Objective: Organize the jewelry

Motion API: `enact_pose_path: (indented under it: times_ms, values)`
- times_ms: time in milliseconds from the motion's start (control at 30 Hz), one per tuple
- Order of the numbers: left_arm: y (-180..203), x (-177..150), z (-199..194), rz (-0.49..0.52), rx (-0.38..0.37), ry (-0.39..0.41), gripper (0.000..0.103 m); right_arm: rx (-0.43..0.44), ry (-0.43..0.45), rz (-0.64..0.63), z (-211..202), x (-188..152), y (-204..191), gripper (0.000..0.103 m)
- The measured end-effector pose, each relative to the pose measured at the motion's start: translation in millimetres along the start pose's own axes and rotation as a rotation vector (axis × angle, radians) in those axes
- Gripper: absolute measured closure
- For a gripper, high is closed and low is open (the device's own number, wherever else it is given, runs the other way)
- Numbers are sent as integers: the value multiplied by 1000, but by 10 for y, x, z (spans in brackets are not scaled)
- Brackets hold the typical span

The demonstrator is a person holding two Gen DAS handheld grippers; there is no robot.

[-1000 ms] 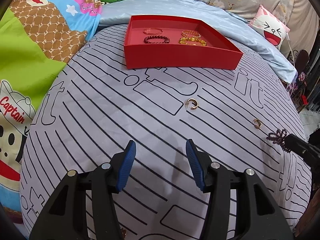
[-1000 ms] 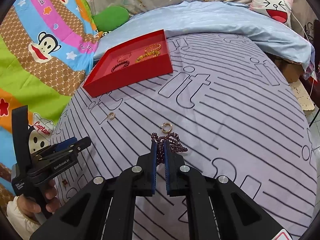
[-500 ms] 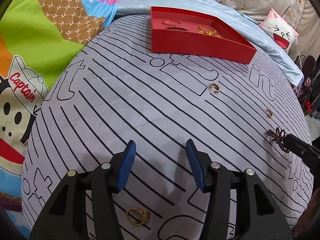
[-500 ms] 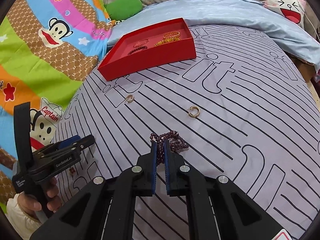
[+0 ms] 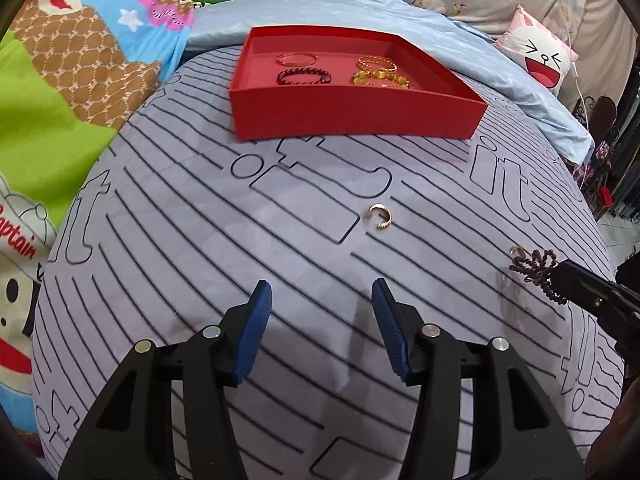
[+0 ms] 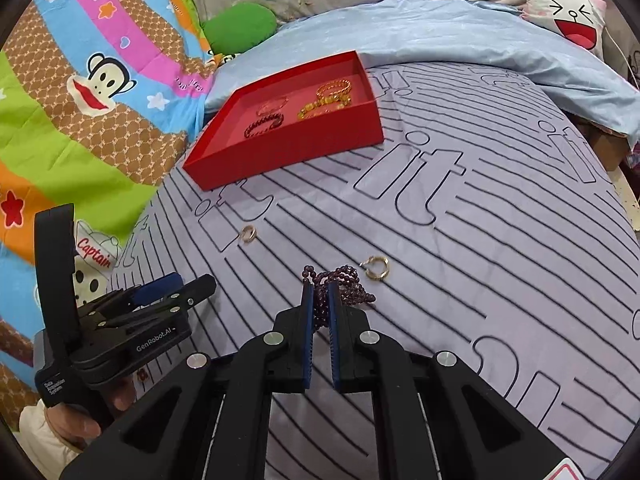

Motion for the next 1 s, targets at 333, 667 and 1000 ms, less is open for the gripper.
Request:
enact_pose_path:
  times_ms: [333,667,1000]
  values:
    - [-6,147,160,27,23,25,54,14,-3,-14,172,184,-42,96]
    - [82,111,115,42,-51,26,85,27,-16,-24,253,190,-113,96]
    - [114,95,6,29,-86,33,93,28,-1,-33,197,230,-126,96]
Point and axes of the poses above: each gripper's, at about its wrist camera, not at the fingertips, and z roughly the way its jaws point, y to its right, x to its top, the point moved 8 cm from there along z, roughly the way its jaws point, and after that the axes turned 5 degrees about x, right-handed, at the moved point
